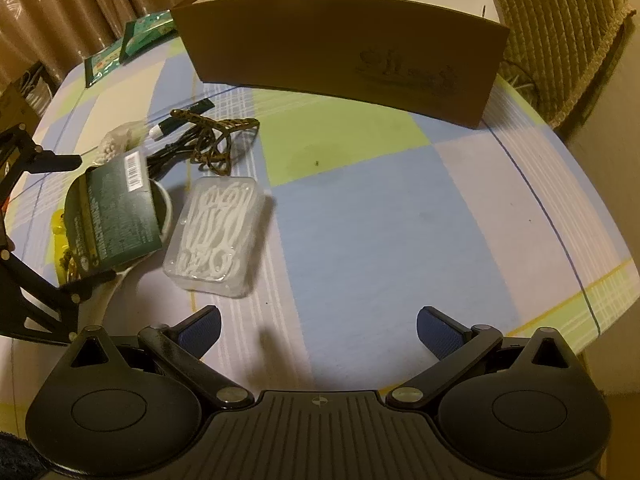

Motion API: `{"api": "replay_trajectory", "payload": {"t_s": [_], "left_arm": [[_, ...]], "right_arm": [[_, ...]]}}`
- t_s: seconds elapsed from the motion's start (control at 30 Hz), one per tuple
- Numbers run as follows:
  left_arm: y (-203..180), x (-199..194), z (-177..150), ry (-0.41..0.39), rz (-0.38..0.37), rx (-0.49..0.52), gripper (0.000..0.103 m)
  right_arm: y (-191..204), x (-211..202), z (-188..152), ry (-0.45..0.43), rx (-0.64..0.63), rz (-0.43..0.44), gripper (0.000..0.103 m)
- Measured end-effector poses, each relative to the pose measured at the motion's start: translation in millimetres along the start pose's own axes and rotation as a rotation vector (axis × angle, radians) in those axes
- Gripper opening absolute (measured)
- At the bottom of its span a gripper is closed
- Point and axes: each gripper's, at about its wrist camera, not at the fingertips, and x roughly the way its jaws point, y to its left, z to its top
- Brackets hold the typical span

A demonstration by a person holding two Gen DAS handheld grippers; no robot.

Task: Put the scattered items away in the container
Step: 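Grasp the green card package with the left tool and lift it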

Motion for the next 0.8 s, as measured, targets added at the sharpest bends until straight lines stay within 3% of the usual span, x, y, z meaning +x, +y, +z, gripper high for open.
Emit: {"api": "replay_trajectory", "payload": {"t_s": [0.23, 0.57, 0.8], "left_arm": [[9.5, 9.0, 1.2, -0.016, -0.050, 0.018, 0.099], [32.6, 20.1, -3.9, -0.015, -0.185, -0.155, 0.094], [34.0, 17.7, -5.0, -0.033, -0.192, -0.180, 0.092]], "right_arm": [[-1.7, 0.9, -0.4, 0.006, 0.010, -0.003, 0.101], [0.2, 1.6, -3.0, 0.012, 0.009, -0.006, 0.101], [1.1, -0.7, -4.6, 0.003, 0.003, -0.007, 0.101]]}}
